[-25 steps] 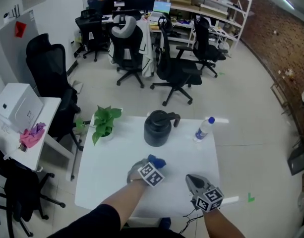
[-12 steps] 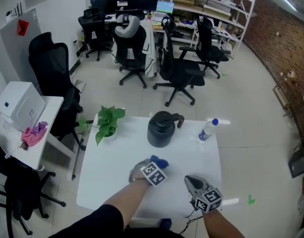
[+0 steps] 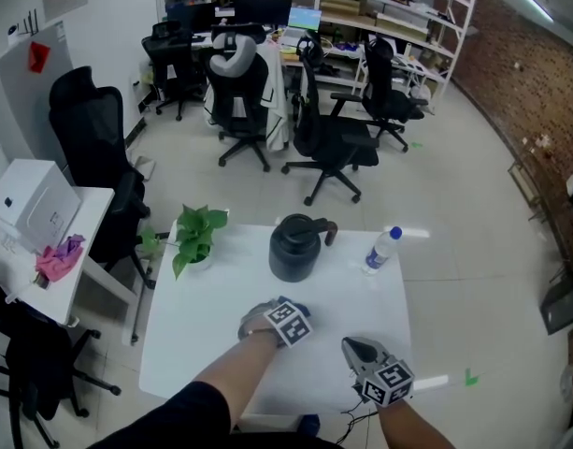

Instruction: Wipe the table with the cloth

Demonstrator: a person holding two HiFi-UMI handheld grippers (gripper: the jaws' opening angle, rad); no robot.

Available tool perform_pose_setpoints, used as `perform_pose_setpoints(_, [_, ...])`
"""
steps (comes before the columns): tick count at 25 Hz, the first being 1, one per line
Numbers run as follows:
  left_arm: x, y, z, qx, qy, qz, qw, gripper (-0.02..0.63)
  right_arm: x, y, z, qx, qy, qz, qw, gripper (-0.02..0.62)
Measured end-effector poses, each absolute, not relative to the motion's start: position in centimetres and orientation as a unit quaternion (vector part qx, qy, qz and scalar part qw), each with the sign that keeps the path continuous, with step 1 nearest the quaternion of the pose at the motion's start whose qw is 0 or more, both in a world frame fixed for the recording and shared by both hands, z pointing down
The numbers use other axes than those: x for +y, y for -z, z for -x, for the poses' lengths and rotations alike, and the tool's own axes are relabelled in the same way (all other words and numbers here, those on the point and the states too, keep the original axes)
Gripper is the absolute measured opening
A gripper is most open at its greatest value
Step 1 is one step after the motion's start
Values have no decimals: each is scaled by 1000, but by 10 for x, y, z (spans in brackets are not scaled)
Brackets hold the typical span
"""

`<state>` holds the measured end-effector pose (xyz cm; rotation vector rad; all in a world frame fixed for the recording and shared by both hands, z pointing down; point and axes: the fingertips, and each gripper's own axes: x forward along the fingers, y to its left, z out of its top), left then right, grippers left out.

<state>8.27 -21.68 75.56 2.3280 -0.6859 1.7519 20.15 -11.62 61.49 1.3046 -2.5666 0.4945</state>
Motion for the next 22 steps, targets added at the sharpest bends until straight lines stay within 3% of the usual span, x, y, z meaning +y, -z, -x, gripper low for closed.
perform_pose_setpoints(22, [-218,-755,-75,-222,-563,-791,93,74,-114,-615,-208,-871,-169,-448,107,3])
